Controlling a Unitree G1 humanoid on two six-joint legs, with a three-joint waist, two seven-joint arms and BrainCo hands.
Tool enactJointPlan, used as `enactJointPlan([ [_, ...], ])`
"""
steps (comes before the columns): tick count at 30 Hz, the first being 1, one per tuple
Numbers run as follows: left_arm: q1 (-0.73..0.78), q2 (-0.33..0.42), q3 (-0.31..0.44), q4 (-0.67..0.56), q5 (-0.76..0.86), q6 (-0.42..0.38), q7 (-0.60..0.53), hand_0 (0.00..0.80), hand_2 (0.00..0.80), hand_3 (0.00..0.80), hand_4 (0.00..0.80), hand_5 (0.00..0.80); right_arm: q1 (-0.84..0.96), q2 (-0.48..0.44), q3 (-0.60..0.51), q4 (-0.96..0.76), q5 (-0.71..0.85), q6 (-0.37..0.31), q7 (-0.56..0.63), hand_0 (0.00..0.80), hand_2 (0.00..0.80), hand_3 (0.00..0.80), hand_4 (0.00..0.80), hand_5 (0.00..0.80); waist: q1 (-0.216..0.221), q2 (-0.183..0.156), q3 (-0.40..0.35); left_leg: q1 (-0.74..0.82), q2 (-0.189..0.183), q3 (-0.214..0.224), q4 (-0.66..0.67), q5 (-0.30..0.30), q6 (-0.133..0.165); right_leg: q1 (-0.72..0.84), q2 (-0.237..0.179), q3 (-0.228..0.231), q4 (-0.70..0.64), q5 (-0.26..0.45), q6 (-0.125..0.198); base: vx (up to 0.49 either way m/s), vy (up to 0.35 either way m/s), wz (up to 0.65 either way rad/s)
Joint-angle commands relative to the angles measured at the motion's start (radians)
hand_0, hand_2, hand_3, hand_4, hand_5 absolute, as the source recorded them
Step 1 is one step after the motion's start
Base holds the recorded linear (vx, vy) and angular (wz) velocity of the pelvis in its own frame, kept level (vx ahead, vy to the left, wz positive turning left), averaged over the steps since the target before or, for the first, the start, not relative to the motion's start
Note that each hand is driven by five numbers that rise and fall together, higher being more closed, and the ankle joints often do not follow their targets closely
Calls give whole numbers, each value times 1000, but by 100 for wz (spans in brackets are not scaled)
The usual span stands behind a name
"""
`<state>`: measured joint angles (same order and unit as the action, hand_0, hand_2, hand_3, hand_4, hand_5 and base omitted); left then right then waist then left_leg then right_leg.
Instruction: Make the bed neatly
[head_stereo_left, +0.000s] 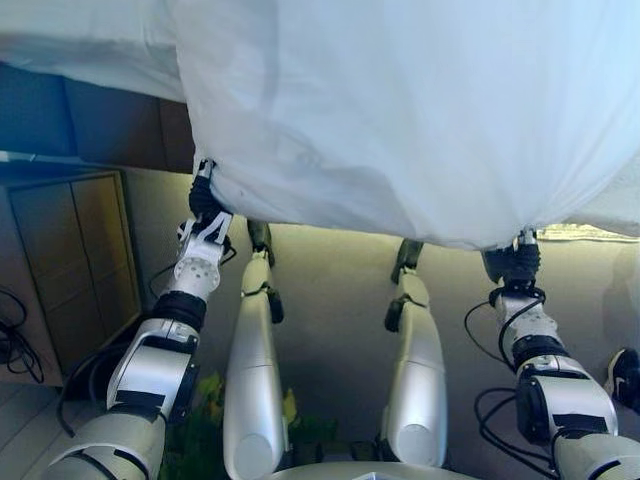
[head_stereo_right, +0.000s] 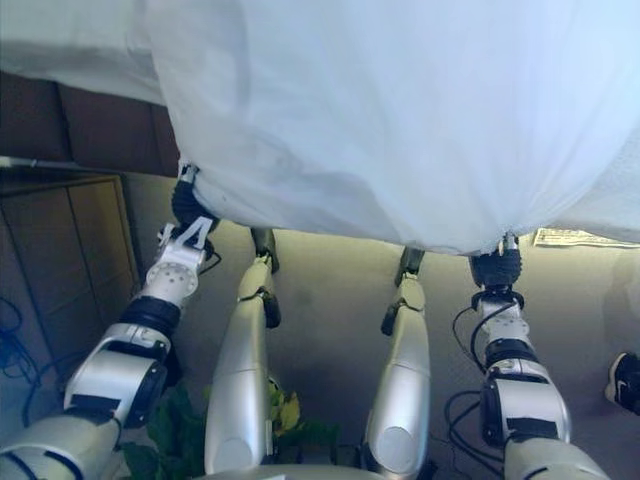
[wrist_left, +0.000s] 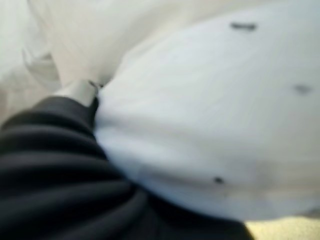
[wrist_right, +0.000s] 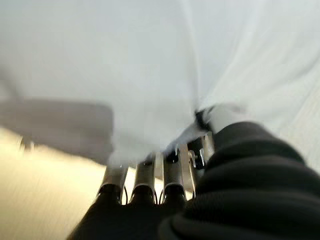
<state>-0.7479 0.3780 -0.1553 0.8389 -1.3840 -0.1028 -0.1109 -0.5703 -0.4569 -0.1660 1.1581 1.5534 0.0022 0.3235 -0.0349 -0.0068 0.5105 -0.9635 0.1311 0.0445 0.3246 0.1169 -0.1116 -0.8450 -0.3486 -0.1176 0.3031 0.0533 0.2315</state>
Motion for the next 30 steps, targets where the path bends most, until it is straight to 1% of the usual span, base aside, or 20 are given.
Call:
enactJointPlan([
  [1, -30, 76, 44, 66, 76, -2, 76, 0, 0, 0, 0, 0, 113, -40, -4, 72, 8, 24, -90, 0, 0, 0, 0, 0, 23, 7, 9, -128, 1, -43, 113, 22, -29, -37, -22, 63, 7, 69, -20, 10, -42, 2],
  [3, -25, 75, 55, 108, 79, 4, 105, 0, 0, 0, 0, 0, 122, -46, -7, 90, 3, 41, -116, 0, 0, 0, 0, 0, 17, 0, 9, -125, 6, -43, 115, 22, -31, -32, -19, 59, -3, 75, -20, 0, 0, 0],
  [4, -25, 75, 55, 109, 79, 4, 104, 0, 0, 0, 0, 0, 122, -47, -7, 91, 3, 41, -116, 0, 0, 0, 0, 0, 17, 1, 9, -124, 6, -43, 114, 22, -31, -31, -18, 59, -4, 76, -20, 0, 0, 0],
  [6, 3, 68, 90, 168, 67, 8, 113, 0, 0, 0, 0, 0, 141, -61, -19, 117, 20, 59, -155, 0, 0, 0, 0, 0, 10, -9, 9, -102, 15, -41, 105, 24, -33, -11, -18, 53, -22, 82, -17, 0, 0, 0],
  [8, 37, 60, 109, 186, 75, 6, 109, 0, 0, 0, 0, 0, 161, -66, -29, 125, 48, 64, -163, 0, 0, 0, 0, 0, 9, -10, 9, -77, 19, -39, 94, 25, -34, 10, -19, 49, -34, 87, -14, 0, 0, 0],
  [11, 82, 55, 139, 196, 29, 2, 98, 0, 0, 0, 0, 0, 190, -73, -52, 134, 101, 77, -151, 0, 0, 0, 0, 0, 9, -8, 9, -36, 23, -32, 73, 28, -34, 41, -24, 40, -46, 88, -11, 0, 0, 0],
  [12, 101, 58, 151, 193, 11, 3, 92, 0, 0, 0, 0, 0, 197, -77, -65, 136, 119, 80, -130, 0, 0, 0, 0, 0, 11, -4, 9, -17, 26, -29, 63, 29, -33, 53, -28, 36, -46, 88, -10, 32, 28, -1],
  [15, 147, 65, 174, 151, -34, 0, 59, 0, 0, 0, 0, 0, 214, -73, -86, 83, 120, 58, -61, 0, 0, 0, 0, 0, 15, 12, 9, 38, 27, -15, 32, 32, -32, 79, -37, 34, -44, 89, -8, 14, 22, 0],
  [17, 197, 57, 184, 45, -95, -9, -11, 0, 0, 0, 0, 0, 220, -51, -86, -43, 61, -6, -7, 0, 0, 0, 0, 0, 21, 27, 9, 79, 20, -2, 8, 31, -30, 98, -43, 32, -46, 89, -7, 0, 34, 3],
  [18, 222, 51, 180, -12, -109, -22, -51, 0, 0, 0, 0, 0, 225, -38, -79, -100, 50, -26, 28, 0, 0, 0, 0, 0, 25, 31, 9, 92, 17, 1, 1, 30, -29, 108, -45, 30, -49, 91, -7, -9, -27, 5],
  [20, 275, 30, 183, -166, -110, -23, -135, 0, 0, 0, 0, 0, 247, 16, -71, -259, 59, -62, 65, 0, 0, 0, 0, 0, 36, 31, 9, 111, 9, -1, 0, 23, -26, 129, -50, 23, -53, 94, -10, -4, -126, 3],
  [21, 296, 19, 187, -220, -101, -23, -185, 0, 0, 0, 0, 0, 262, 46, -71, -315, 67, -63, 106, 0, 0, 0, 0, 0, 42, 28, 9, 118, 6, -5, 2, 19, -25, 140, -52, 18, -54, 95, -11, 14, -205, 5],
  [22, 323, -4, 186, -277, -100, -22, -265, 0, 0, 0, 0, 0, 274, 84, -77, -373, 78, -59, 165, 0, 0, 0, 0, 0, 50, 21, 9, 131, 3, -8, 1, 14, -24, 160, -56, 7, -58, 96, -12, 26, -191, 5],
  [25, 385, -83, 197, -395, -73, -2, -468, 0, 0, 0, 0, 0, 294, 164, -113, -495, 26, -13, 316, 0, 0, 0, 0, 0, 65, 14, 9, 167, -5, -12, -3, 1, -18, 208, -62, -15, -69, 98, -12, 32, -132, 11],
  [26, 395, -92, 192, -419, -77, 4, -510, 0, 0, 0, 0, 0, 303, 180, -108, -527, 9, -8, 348, 0, 0, 0, 0, 0, 67, 12, 9, 177, -5, -11, -5, 0, -17, 220, -63, -20, -72, 99, -12, 24, -78, 18],
  [28, 407, -121, 195, -463, -96, 32, -600, 0, 0, 0, 0, 0, 319, 214, -91, -606, -43, -25, 405, 0, 0, 0, 0, 0, 70, 5, 9, 199, -6, -10, -8, -3, -15, 247, -63, -29, -79, 99, -13, 25, -69, 17],
  [30, 404, -141, 189, -471, -103, 42, -639, 0, 0, 0, 0, 0, 325, 242, -75, -664, -61, -28, 422, 0, 0, 0, 0, 0, 66, -4, 9, 205, -6, -14, -2, -9, -14, 254, -59, -32, -79, 100, -16, 10, -75, 12],
])
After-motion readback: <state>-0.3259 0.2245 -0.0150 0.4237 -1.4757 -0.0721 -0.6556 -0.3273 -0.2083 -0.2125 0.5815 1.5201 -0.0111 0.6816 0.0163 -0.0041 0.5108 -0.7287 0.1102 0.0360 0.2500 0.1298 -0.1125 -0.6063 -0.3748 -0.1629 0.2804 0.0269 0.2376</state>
